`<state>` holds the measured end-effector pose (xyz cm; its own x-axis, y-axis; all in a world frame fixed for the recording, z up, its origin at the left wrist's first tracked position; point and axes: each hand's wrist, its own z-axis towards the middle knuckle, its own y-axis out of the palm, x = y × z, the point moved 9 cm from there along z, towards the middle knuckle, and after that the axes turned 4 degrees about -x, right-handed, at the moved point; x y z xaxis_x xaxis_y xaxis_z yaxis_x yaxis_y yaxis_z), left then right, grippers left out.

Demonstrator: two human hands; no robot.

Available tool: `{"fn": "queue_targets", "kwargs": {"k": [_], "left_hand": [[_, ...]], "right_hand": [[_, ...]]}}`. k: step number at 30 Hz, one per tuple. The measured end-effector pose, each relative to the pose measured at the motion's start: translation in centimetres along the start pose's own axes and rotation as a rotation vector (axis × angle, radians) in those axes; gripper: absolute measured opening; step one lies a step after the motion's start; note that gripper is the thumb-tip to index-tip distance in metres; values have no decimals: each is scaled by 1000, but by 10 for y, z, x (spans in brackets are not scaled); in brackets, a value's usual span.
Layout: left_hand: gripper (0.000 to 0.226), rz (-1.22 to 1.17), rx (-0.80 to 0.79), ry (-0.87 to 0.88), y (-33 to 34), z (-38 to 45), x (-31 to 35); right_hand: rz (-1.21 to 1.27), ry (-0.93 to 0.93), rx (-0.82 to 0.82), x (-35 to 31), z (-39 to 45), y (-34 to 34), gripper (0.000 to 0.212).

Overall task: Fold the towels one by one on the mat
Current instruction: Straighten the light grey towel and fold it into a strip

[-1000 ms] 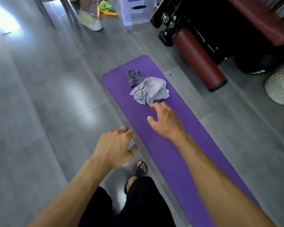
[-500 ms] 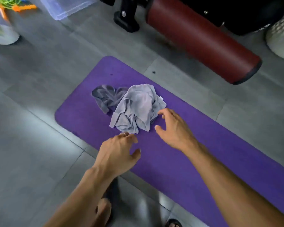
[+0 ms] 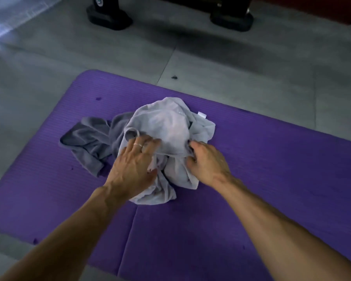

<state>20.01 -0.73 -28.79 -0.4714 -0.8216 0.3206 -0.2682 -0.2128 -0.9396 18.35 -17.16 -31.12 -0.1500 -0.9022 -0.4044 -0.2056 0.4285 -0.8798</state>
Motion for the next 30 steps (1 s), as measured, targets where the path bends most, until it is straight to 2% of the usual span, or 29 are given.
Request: {"fn": "queue_targets", "kwargs": {"k": [1,4,7,9,11,14,16,19,22,24,27,28,30], "left_hand": [[81,51,36,13,4,9,0],[96,133,122,40,13,34,9],[92,120,210,93,8,51,42],[86,116,237,105,1,58,67],[68,118,253,97,-4,61,88],[30,76,173,92,-4,65,118],[18,34,111,129,0,66,145],[19,53,126,315,2,67,208],[23,80,36,425,13,68,281],[28,104,-2,476,18,63,329],[47,263,-76,572,35,52,394],[51,341,-105,609,44,50,412],[48,486,-146,669,62,49,447]], "right_hand": [[95,-1,45,9,2,-5,7],[495,129,141,43,0,-28,16],[887,293,139,70,-18,-41,21],[1022,341,237,87,-35,-59,17],[1069,378,325,108,-55,-82,21],[860,353,399,145,-86,-127,27],[618,346,449,175,-111,-154,28],[414,400,464,227,-145,-174,26],[309,501,487,279,-186,-191,28],[209,525,409,309,-210,-201,31],[-75,445,214,337,-242,-214,21],[-154,410,152,342,-252,-217,25],[-328,357,13,358,-271,-222,49]]}}
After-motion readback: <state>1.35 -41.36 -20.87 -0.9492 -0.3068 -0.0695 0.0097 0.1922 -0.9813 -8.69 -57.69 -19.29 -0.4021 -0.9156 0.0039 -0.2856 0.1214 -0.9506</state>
